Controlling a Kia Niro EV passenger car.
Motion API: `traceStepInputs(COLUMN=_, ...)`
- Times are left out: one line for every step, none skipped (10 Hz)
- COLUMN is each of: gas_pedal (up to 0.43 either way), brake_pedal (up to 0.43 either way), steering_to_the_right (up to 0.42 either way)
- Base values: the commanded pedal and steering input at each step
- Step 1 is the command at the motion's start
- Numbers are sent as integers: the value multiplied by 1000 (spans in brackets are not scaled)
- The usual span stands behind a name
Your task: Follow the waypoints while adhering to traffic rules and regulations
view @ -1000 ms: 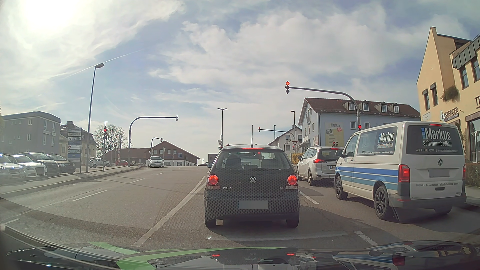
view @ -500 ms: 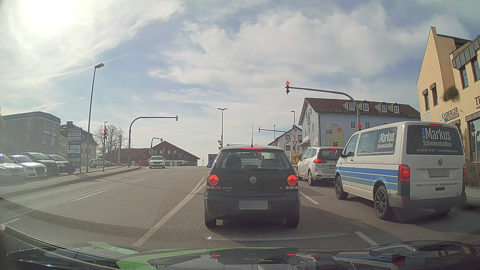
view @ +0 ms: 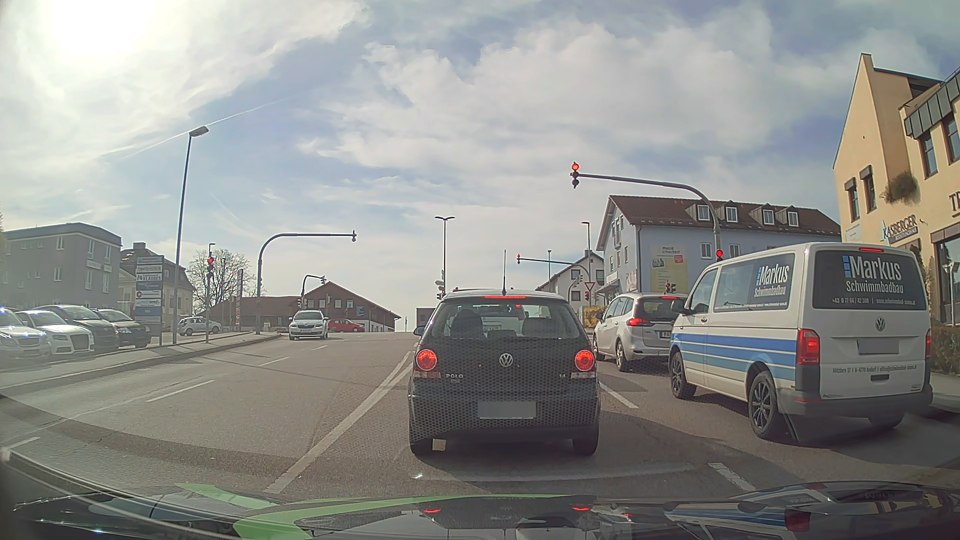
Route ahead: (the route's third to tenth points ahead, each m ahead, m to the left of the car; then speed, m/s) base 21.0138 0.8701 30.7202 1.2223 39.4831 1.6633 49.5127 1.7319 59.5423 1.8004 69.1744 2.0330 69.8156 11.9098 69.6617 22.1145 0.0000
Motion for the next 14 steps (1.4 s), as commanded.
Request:
traceStepInputs(gas_pedal=0, brake_pedal=341, steering_to_the_right=-32)
traceStepInputs(gas_pedal=0, brake_pedal=341, steering_to_the_right=-32)
traceStepInputs(gas_pedal=0, brake_pedal=341, steering_to_the_right=-32)
traceStepInputs(gas_pedal=0, brake_pedal=341, steering_to_the_right=-32)
traceStepInputs(gas_pedal=0, brake_pedal=341, steering_to_the_right=-32)
traceStepInputs(gas_pedal=0, brake_pedal=341, steering_to_the_right=-32)
traceStepInputs(gas_pedal=0, brake_pedal=341, steering_to_the_right=-32)
traceStepInputs(gas_pedal=0, brake_pedal=341, steering_to_the_right=-32)
traceStepInputs(gas_pedal=0, brake_pedal=341, steering_to_the_right=-32)
traceStepInputs(gas_pedal=0, brake_pedal=341, steering_to_the_right=-32)
traceStepInputs(gas_pedal=0, brake_pedal=341, steering_to_the_right=-32)
traceStepInputs(gas_pedal=0, brake_pedal=341, steering_to_the_right=-32)
traceStepInputs(gas_pedal=0, brake_pedal=341, steering_to_the_right=-32)
traceStepInputs(gas_pedal=0, brake_pedal=341, steering_to_the_right=-32)
